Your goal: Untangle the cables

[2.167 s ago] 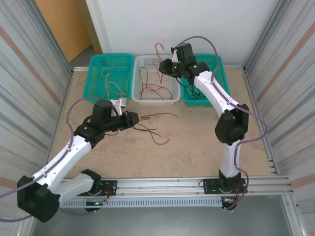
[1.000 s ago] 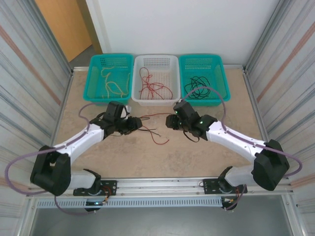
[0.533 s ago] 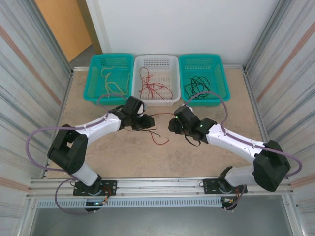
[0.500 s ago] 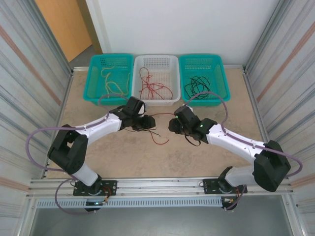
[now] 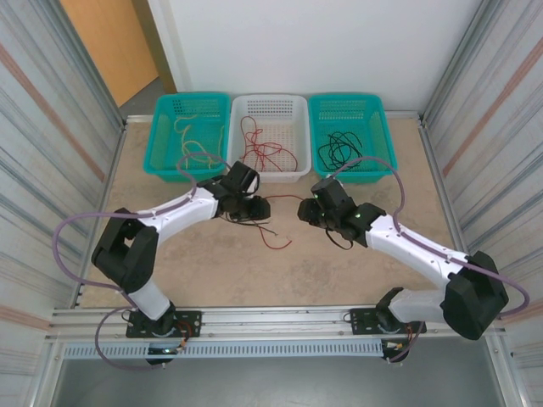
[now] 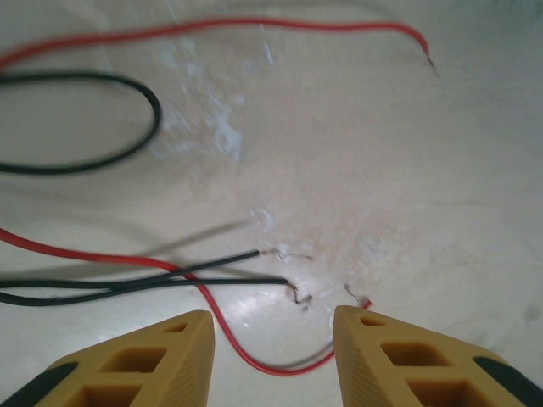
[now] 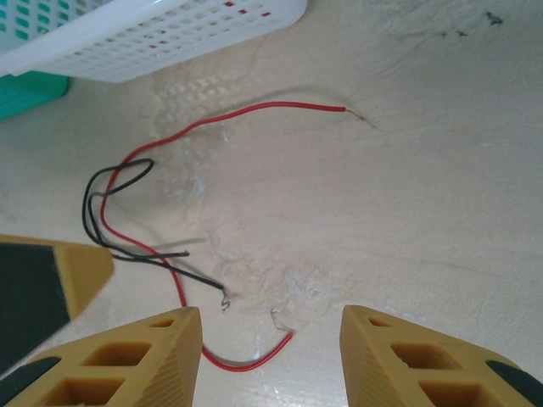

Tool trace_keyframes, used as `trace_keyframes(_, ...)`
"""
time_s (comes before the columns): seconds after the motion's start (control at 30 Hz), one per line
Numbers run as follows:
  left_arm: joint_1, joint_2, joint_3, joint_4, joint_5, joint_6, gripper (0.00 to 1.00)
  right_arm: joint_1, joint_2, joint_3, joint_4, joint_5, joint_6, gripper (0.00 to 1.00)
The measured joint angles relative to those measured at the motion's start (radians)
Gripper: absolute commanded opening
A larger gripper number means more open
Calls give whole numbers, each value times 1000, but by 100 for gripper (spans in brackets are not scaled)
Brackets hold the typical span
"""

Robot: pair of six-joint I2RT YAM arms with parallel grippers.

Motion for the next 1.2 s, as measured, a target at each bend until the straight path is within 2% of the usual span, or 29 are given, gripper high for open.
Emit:
trace_keyframes(0.1, 1, 0, 50, -50, -113, 54, 44, -11, -11, -11, 0, -3, 5, 46)
trace_keyframes(0.23, 8, 40, 117, -90, -202, 113, 44, -13, -13, -16, 0, -18, 18, 46)
trace_keyframes(0.4, 24, 146, 155, -90, -235, 156, 44, -13, -14, -16, 0, -25, 19, 46)
trace_keyframes(0.53, 45, 207, 155, -94, -234, 172, 40, -13, -24, -16, -2, -24, 19, 46)
trace_keyframes(0.7, 50, 211, 130, -85, -212, 174, 27, -13, -50, -16, -3, -24, 19, 45)
trace_keyframes(0.87, 31, 175, 60, -86, -181, 177, 9, -26, -50, -17, -3, -25, 19, 44)
trace_keyframes(0.97, 14, 135, 5, -89, -152, 178, 4, -32, -47, -17, -3, -29, 19, 44)
trace_keyframes(1.07, -1, 75, -47, -94, -120, 176, 6, -32, -31, -17, 0, -47, 19, 41)
trace_keyframes(1.2, -16, -21, -94, -103, -103, 160, 26, -25, 26, -17, 0, -70, 19, 41)
